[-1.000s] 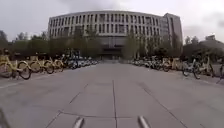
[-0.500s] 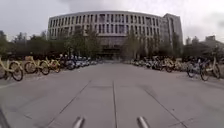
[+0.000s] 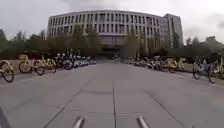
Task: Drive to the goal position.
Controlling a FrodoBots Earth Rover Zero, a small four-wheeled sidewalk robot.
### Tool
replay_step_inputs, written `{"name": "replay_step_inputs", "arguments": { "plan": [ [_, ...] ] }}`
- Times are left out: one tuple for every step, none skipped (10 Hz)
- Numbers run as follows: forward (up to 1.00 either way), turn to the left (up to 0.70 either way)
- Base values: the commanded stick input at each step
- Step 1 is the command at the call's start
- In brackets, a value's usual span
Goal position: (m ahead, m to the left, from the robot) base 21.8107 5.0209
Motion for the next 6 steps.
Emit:
{"name": "replay_step_inputs", "arguments": {
  "plan": [
    [0.70, 0.00],
    [0.70, 0.00],
    [0.70, 0.00],
    [0.70, 0.00],
    [0.70, 0.00],
    [0.70, 0.00]
  ]
}}
